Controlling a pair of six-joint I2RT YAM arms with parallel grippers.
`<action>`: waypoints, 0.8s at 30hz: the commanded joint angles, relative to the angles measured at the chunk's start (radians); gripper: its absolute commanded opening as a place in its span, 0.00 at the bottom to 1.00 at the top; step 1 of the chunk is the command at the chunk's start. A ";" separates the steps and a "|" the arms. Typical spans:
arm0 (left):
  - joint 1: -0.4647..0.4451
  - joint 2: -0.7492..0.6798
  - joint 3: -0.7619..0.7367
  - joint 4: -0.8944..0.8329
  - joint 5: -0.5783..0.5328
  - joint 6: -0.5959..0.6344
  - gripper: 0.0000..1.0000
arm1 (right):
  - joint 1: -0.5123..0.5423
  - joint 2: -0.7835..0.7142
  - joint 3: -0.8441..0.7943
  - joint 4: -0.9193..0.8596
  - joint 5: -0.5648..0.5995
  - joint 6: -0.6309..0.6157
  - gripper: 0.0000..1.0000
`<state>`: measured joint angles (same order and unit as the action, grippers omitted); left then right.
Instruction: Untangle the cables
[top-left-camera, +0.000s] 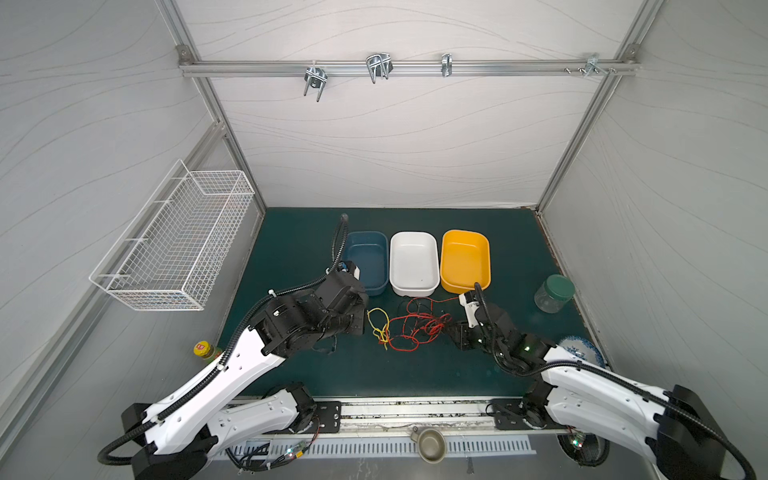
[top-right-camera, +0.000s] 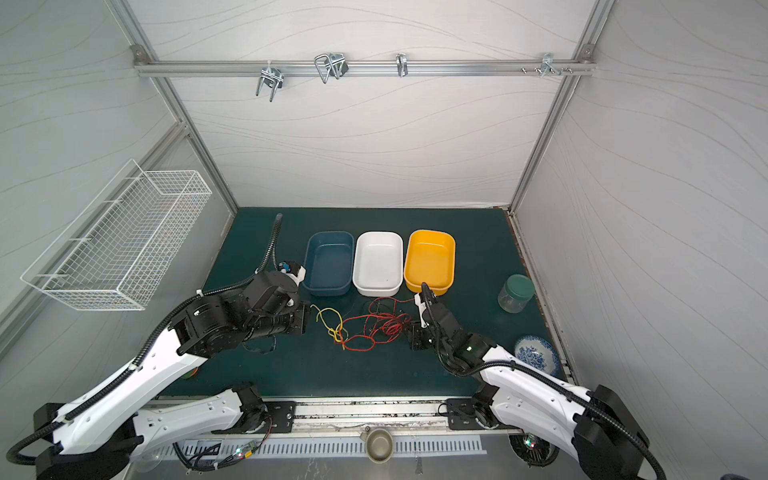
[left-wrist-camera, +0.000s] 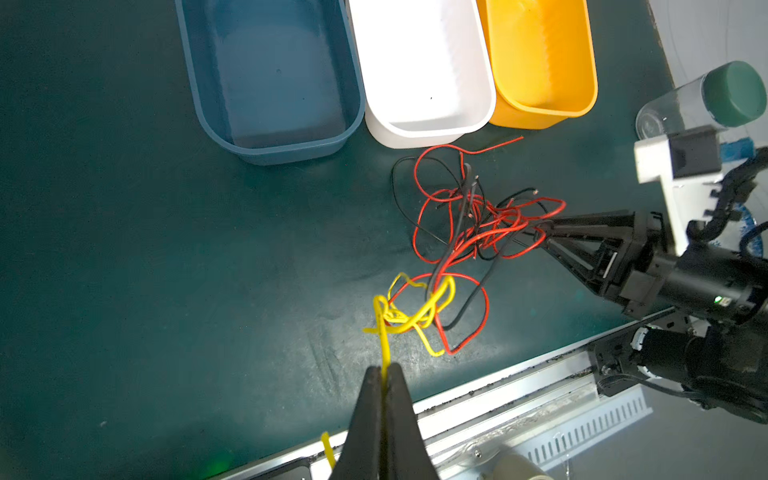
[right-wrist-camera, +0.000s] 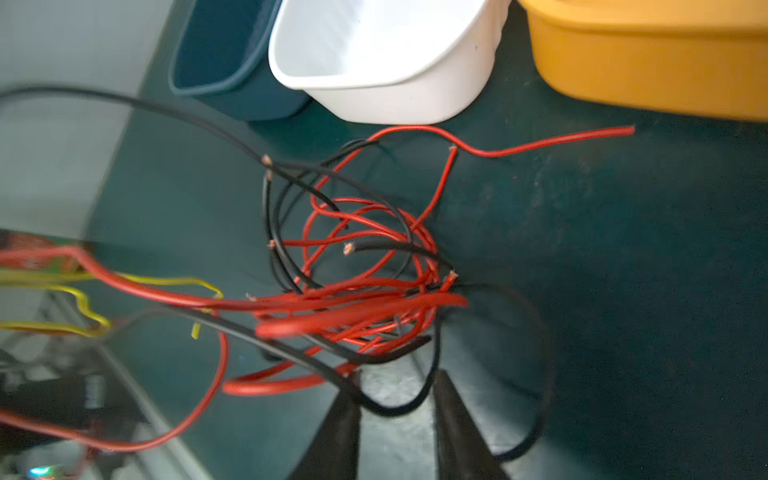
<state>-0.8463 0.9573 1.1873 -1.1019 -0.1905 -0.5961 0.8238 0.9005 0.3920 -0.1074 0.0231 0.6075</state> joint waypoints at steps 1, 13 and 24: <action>-0.003 0.011 0.011 0.031 0.026 0.033 0.00 | -0.005 -0.005 0.057 -0.056 -0.075 -0.014 0.46; -0.004 0.065 -0.045 0.205 0.185 0.024 0.00 | 0.194 0.043 0.228 0.047 -0.102 -0.141 0.55; -0.006 0.087 -0.081 0.286 0.246 0.008 0.00 | 0.222 0.232 0.322 0.154 -0.114 -0.179 0.48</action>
<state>-0.8474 1.0428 1.1065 -0.8749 0.0311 -0.5800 1.0393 1.1095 0.6884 0.0006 -0.0879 0.4480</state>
